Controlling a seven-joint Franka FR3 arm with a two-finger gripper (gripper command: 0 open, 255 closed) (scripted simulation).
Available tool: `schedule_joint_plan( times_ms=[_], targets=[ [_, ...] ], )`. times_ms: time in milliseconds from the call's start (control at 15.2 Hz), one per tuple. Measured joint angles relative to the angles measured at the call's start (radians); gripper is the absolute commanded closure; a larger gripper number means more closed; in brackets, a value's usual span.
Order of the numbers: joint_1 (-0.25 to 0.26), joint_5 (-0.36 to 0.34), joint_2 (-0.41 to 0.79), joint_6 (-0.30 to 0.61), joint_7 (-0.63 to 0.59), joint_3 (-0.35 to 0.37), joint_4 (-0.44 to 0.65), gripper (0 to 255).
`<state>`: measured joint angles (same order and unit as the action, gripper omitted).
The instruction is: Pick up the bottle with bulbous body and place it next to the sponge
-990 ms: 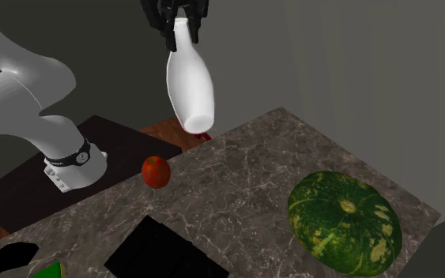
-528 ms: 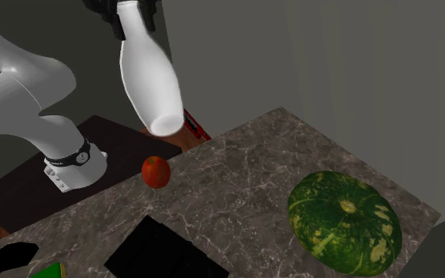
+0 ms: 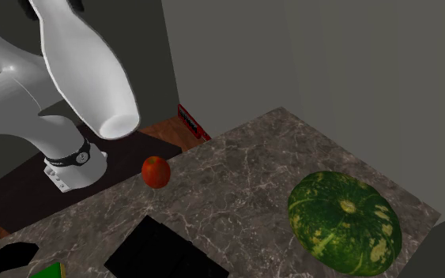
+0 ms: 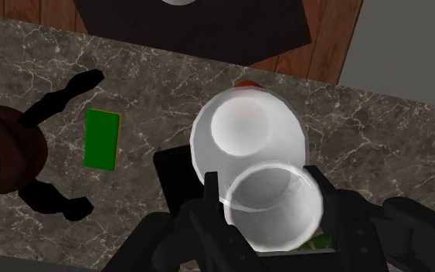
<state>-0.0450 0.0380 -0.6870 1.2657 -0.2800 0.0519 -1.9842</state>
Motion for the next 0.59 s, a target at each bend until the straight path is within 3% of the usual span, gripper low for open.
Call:
schedule_joint_plan(
  times_ms=[594],
  targets=[
    [-0.020, -0.113, -0.037, -0.177, 0.178, -0.151, 0.143, 255]
  ],
)
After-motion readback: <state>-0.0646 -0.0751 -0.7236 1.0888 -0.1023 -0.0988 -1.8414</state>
